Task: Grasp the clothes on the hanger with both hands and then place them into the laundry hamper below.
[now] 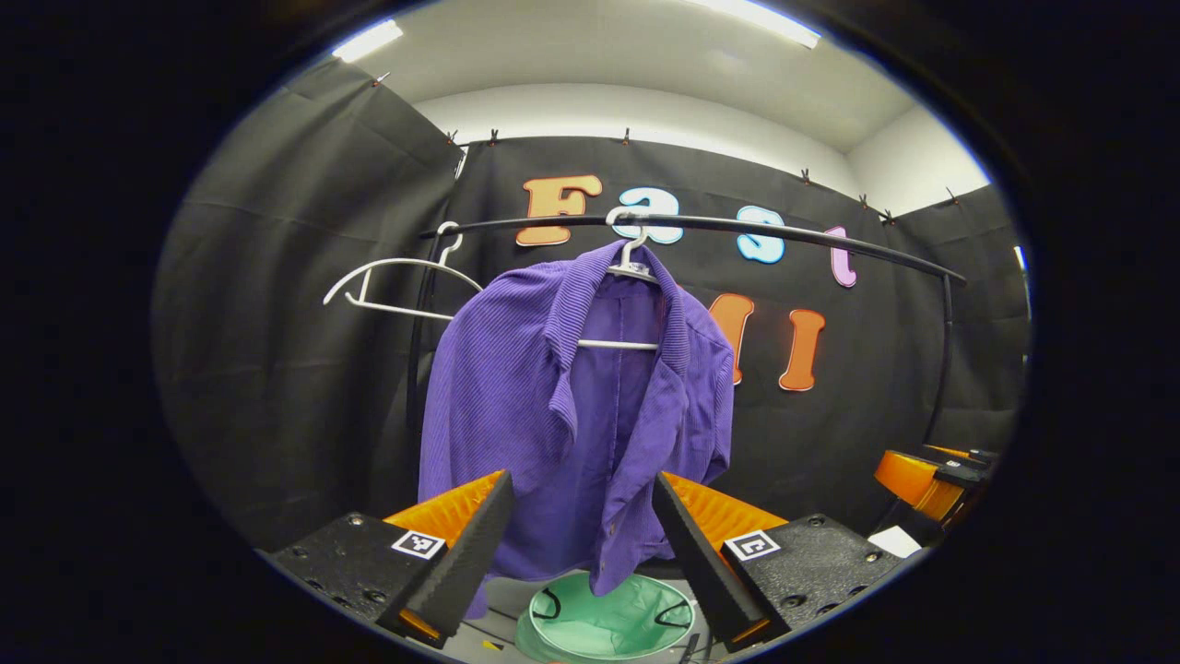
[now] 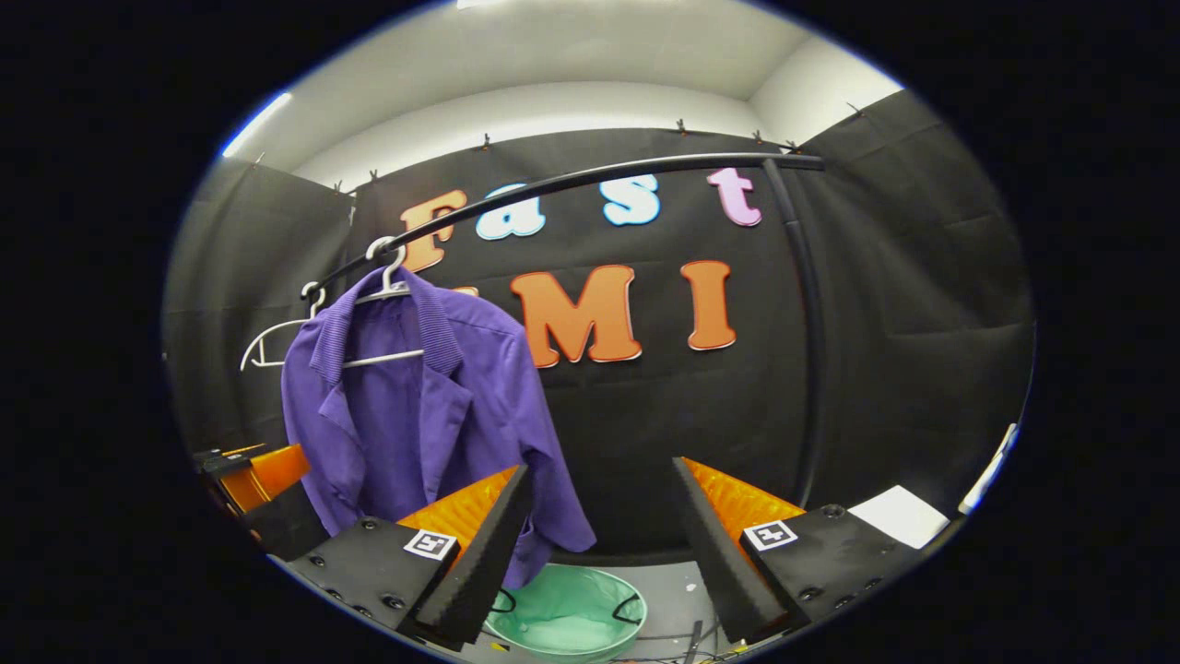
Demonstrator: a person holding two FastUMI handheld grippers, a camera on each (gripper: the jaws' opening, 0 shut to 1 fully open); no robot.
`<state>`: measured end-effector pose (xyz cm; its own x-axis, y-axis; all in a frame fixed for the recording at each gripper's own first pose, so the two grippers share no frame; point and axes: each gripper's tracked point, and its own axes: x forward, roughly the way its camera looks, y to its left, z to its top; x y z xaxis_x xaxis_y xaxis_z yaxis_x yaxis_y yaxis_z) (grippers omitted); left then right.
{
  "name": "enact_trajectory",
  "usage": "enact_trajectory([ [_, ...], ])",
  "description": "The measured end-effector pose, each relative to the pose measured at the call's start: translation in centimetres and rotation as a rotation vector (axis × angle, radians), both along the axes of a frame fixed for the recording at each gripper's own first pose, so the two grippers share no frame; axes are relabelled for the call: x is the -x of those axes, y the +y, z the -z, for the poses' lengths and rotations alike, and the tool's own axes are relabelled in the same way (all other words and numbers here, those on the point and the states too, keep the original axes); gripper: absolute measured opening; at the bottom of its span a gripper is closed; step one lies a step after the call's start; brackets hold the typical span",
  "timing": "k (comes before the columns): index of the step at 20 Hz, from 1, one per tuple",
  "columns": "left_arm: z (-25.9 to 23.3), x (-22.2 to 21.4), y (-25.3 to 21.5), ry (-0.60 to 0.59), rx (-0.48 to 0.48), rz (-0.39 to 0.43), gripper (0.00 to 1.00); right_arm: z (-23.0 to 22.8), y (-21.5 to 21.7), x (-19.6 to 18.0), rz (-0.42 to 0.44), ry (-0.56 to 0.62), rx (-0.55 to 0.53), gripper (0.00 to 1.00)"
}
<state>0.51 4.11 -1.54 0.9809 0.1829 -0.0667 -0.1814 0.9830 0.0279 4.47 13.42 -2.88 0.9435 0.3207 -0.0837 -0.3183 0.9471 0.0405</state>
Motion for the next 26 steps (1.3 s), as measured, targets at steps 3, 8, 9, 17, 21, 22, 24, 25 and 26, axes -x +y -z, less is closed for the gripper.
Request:
enact_trajectory([
  [3, -0.8, -0.9, 1.4, -0.035, -0.025, -0.051, 0.92, 0.4, 4.5, -0.8, -0.097, 0.005, 0.000, 0.94],
  [8, -1.2, -3.0, 3.2, -0.055, -0.083, -0.104, 0.92, 1.1, 10.0, -3.2, -0.209, 0.032, 0.005, 0.98],
  [9, -1.2, -3.5, 3.5, -0.058, -0.093, -0.112, 0.99, 1.1, 10.8, -4.1, -0.219, 0.028, 0.013, 0.98],
  [17, 0.2, -6.5, 4.8, -0.015, -0.103, -0.151, 0.95, 2.1, 18.6, -9.7, -0.308, 0.047, 0.019, 0.89],
  [21, 0.7, -7.5, 5.8, -0.001, -0.115, -0.183, 0.95, 4.0, 21.5, -12.4, -0.323, 0.092, 0.027, 0.98],
  [22, 0.9, -7.8, 5.9, 0.004, -0.119, -0.184, 0.95, 4.5, 22.1, -13.1, -0.317, 0.106, 0.033, 0.98],
  [24, 1.0, -8.4, 6.3, 0.007, -0.131, -0.190, 0.95, 5.0, 23.0, -14.4, -0.309, 0.113, 0.037, 0.98],
  [25, 1.0, -8.7, 6.5, 0.004, -0.137, -0.195, 0.92, 5.3, 23.6, -14.7, -0.316, 0.114, 0.044, 0.89],
  [26, 1.1, -9.1, 6.8, 0.002, -0.142, -0.197, 0.95, 5.3, 23.9, -15.0, -0.319, 0.113, 0.053, 0.87],
])
